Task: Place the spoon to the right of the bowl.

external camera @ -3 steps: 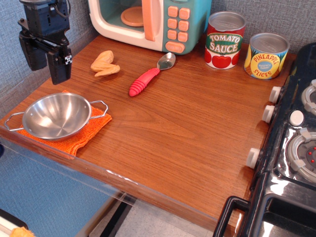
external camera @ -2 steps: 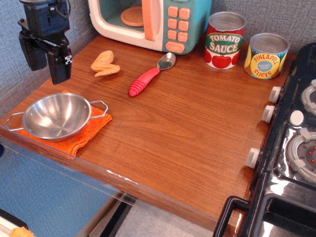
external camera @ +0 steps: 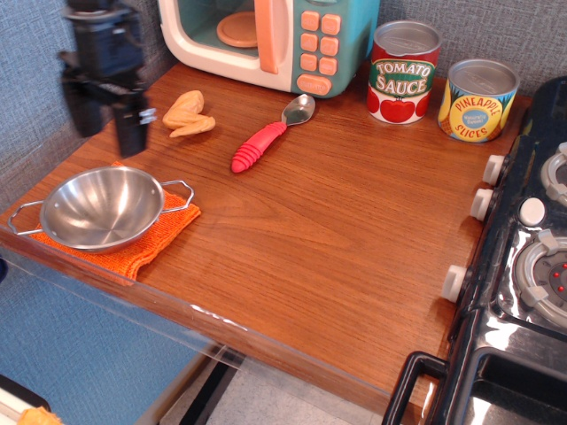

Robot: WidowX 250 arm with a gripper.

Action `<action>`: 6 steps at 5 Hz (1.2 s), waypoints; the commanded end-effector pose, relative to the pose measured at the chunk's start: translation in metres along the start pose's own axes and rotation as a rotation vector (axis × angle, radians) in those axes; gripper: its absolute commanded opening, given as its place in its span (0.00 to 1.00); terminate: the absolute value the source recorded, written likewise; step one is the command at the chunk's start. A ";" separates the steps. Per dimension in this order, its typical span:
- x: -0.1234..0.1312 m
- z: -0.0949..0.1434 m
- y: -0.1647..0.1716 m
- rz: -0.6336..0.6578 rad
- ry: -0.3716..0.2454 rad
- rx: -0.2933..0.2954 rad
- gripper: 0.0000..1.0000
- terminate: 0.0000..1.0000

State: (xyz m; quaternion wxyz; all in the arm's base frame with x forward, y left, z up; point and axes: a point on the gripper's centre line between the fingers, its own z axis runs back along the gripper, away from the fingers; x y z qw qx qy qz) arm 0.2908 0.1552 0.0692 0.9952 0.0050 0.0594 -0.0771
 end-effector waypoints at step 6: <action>0.113 -0.010 -0.046 0.167 -0.245 0.043 1.00 0.00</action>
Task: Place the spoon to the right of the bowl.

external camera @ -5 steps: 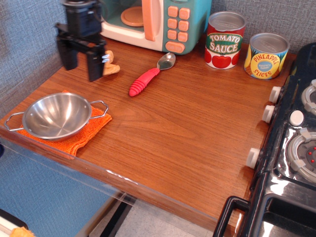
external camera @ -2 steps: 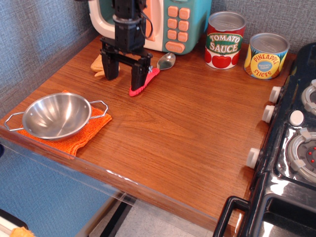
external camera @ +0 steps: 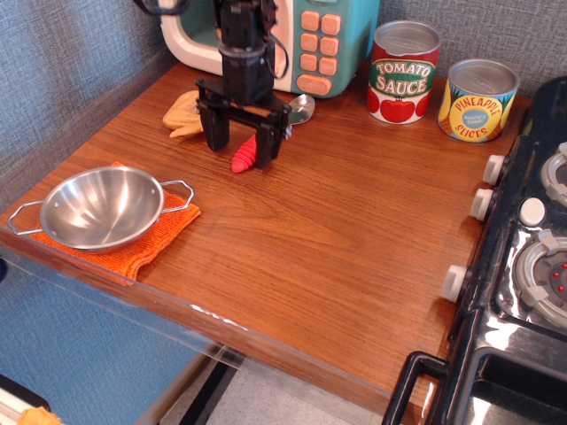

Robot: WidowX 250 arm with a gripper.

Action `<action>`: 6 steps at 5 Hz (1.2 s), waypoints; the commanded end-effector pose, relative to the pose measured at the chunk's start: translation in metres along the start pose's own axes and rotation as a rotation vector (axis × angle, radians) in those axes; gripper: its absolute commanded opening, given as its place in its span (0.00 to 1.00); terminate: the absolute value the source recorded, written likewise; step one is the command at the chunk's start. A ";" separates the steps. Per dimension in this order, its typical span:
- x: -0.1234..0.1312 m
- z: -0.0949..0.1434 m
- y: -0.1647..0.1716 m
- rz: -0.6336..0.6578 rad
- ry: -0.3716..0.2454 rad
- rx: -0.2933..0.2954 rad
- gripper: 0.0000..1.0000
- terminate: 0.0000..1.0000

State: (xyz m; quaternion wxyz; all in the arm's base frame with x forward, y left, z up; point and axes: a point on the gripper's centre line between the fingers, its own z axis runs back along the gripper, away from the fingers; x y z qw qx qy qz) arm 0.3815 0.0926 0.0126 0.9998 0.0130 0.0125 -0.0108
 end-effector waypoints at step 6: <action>0.020 0.073 -0.024 -0.085 -0.219 -0.015 0.00 0.00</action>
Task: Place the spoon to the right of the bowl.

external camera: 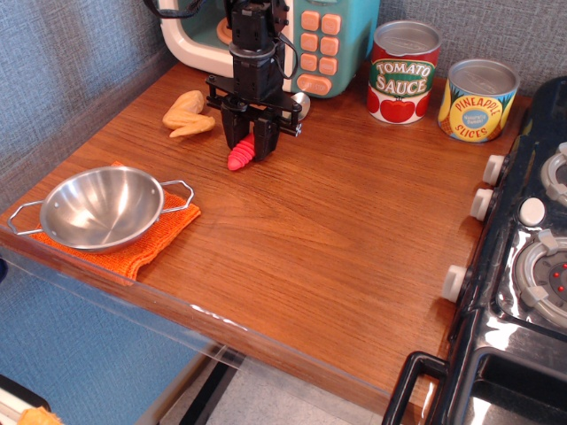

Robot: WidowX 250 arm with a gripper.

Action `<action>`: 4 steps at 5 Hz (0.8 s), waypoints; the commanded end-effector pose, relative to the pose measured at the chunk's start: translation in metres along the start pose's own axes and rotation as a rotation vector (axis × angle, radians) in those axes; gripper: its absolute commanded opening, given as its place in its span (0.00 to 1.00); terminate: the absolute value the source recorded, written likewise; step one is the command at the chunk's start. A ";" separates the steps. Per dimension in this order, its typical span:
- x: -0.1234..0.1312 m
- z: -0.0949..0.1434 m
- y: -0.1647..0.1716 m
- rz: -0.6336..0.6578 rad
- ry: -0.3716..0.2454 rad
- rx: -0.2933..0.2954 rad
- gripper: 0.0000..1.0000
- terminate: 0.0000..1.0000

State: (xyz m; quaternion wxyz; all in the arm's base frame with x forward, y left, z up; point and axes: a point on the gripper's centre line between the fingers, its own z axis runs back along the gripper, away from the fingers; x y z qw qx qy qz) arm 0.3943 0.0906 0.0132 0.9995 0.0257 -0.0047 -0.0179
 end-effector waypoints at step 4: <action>-0.130 0.080 -0.121 -0.343 0.106 -0.160 0.00 0.00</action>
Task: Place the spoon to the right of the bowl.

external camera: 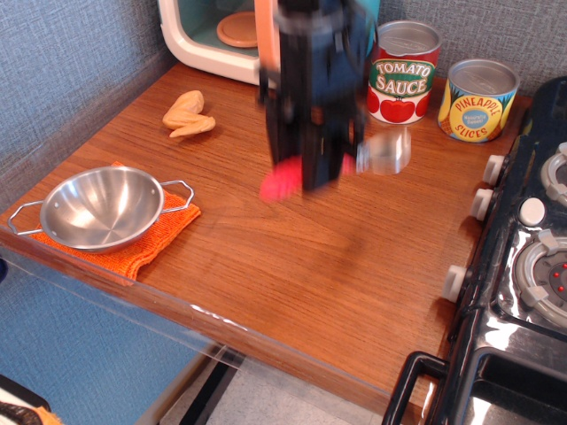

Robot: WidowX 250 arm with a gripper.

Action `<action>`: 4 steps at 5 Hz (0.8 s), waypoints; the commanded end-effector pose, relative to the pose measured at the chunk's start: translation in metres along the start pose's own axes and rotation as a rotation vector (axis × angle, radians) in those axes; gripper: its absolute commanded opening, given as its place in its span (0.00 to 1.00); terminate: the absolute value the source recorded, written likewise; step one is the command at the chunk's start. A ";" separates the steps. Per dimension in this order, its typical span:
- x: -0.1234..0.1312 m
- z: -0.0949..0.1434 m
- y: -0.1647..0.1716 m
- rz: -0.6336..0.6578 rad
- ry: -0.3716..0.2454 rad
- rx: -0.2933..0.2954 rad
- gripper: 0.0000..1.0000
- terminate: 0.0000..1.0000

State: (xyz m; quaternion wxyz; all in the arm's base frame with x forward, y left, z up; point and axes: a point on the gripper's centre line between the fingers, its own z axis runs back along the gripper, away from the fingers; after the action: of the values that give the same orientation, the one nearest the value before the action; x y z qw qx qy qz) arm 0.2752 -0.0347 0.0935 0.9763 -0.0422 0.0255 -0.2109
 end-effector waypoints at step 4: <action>-0.023 -0.077 0.001 0.201 0.171 -0.056 0.00 0.00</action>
State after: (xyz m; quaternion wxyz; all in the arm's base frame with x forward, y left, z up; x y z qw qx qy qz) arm 0.2463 -0.0293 0.0073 0.9845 -0.0487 0.1256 -0.1122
